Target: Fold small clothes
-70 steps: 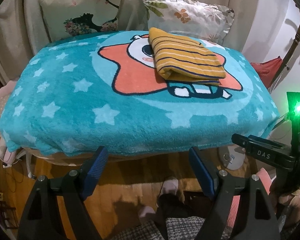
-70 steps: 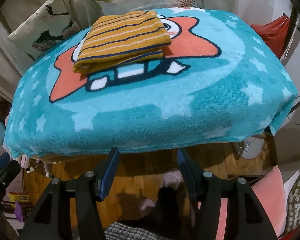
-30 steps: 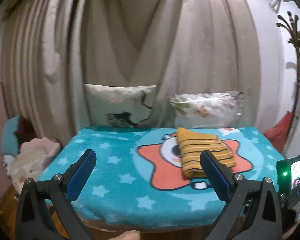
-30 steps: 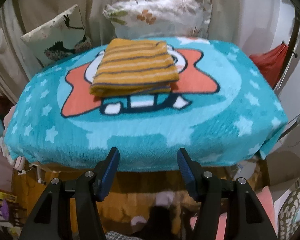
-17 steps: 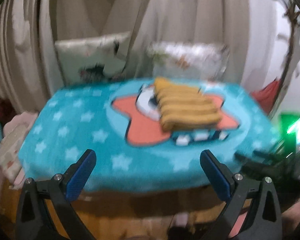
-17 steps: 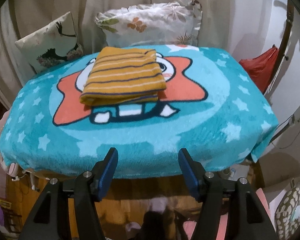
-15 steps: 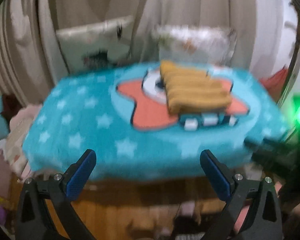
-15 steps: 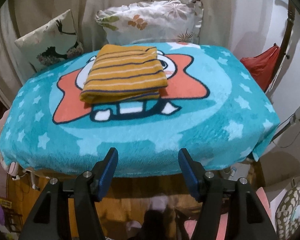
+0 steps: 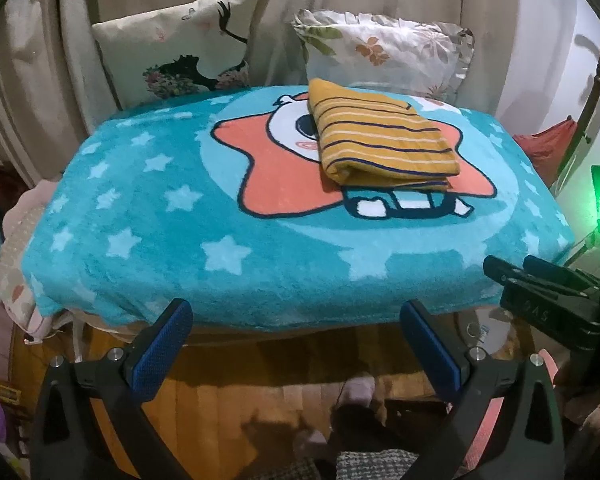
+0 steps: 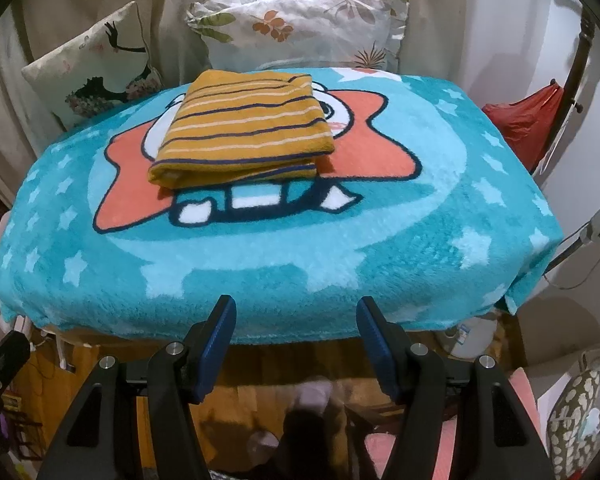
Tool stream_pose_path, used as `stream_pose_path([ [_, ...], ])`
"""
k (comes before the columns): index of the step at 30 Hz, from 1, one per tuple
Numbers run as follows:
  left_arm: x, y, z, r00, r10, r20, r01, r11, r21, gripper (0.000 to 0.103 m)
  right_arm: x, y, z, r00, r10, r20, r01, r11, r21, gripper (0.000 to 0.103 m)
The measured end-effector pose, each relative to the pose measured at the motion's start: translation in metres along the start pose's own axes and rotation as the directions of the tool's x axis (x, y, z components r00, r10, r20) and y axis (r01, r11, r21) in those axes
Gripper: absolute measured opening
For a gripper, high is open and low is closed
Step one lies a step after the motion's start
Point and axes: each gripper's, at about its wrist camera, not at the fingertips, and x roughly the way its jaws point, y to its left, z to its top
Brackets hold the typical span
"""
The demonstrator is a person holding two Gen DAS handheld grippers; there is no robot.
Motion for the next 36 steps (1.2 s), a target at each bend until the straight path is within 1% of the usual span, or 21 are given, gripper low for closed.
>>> stream_pose_path([
  [5,0.006,0.000,0.001,1.000,-0.015,-0.023,0.015,1.000,-0.011,0.103,0.005,0.001,0.000,1.000,-0.006,-0.016,0.006,1.000,-0.013,0.067],
  [16,0.022,0.012,-0.001,0.995,-0.053,-0.086,0.047,0.996,-0.071,0.103,0.012,0.014,0.004,1.000,-0.004,-0.028,0.002,0.999,-0.050,0.068],
  [24,0.029,0.011,0.000,0.990,-0.084,-0.111,0.074,0.994,-0.085,0.103,0.010,0.013,0.006,1.000,-0.015,-0.015,0.015,0.999,-0.047,0.068],
  [36,0.037,0.008,-0.001,0.982,-0.133,-0.134,0.120,0.988,-0.095,0.103,0.011,0.008,0.008,0.999,-0.025,-0.021,0.024,0.999,-0.037,0.068],
])
